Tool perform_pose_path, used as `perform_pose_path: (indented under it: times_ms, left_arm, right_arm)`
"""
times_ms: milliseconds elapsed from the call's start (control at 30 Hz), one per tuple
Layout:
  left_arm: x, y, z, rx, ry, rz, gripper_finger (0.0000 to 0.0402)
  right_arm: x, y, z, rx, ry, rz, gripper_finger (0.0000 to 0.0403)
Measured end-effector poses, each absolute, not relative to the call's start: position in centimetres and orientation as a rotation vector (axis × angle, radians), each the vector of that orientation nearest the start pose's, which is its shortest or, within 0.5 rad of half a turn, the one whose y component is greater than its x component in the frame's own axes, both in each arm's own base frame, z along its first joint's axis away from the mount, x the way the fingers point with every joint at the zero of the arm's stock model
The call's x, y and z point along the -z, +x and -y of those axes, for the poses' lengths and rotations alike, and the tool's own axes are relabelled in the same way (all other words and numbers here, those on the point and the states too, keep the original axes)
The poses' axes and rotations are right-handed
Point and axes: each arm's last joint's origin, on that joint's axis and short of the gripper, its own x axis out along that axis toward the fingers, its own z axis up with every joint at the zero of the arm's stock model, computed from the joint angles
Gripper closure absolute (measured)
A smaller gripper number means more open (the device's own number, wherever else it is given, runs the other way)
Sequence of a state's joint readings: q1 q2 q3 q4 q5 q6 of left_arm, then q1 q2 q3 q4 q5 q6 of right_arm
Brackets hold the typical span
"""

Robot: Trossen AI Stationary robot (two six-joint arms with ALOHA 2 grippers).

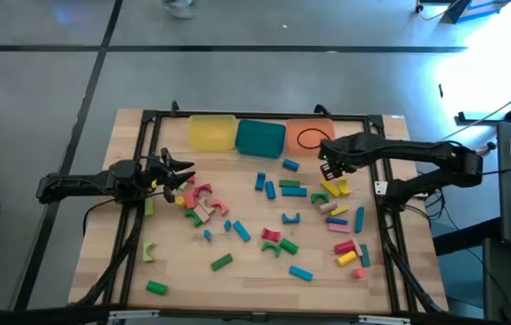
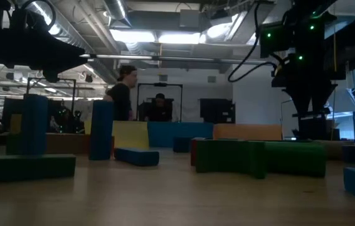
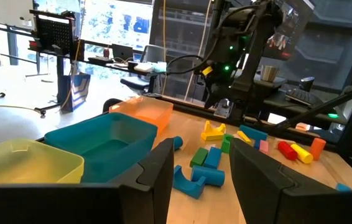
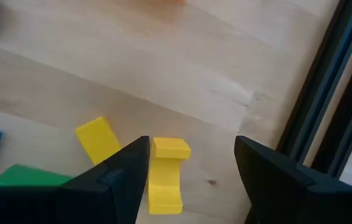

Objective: Sort blocks by size
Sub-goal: Put the yellow arch shape block in the orange bin

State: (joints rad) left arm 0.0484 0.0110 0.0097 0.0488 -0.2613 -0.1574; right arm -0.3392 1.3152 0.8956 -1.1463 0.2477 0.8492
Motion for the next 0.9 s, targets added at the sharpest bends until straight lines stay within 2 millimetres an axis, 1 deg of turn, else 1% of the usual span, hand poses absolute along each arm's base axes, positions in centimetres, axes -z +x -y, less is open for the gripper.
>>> perform_pose_path:
  times_ms: [133, 300, 400, 500, 700, 900]
  left_arm:
    - [-17.1, 9.6, -1.2, -0.305, -0.161, 0.071, 0.0267]
    - [-17.1, 9.6, -1.2, -0.305, -0.161, 0.071, 0.0267]
    - [-17.1, 9.6, -1.2, -0.305, -0.161, 0.071, 0.0267]
    - [-17.1, 9.6, -1.2, -0.305, -0.161, 0.071, 0.0267]
    - [-17.1, 9.6, -1.2, -0.305, -0.161, 0.071, 0.0267]
    - [-17.1, 9.6, -1.2, -0.305, -0.161, 0.071, 0.0267]
  right_arm:
    - [-20.9, 18.6, 7.7, 1.077, 0.739, -1.336, 0.0164]
    - [-18.6, 18.2, 7.5, 1.044, 0.755, -1.327, 0.0164]
    - [-17.6, 18.1, 7.3, 1.017, 0.782, -1.326, 0.0164]
    - [-16.9, 17.7, 7.1, 1.008, 0.796, -1.352, 0.0164]
    - [-15.7, 17.4, 7.0, 0.998, 0.8, -1.318, 0.0164]
    - [-15.0, 17.0, 6.8, 1.003, 0.798, -1.334, 0.0166]
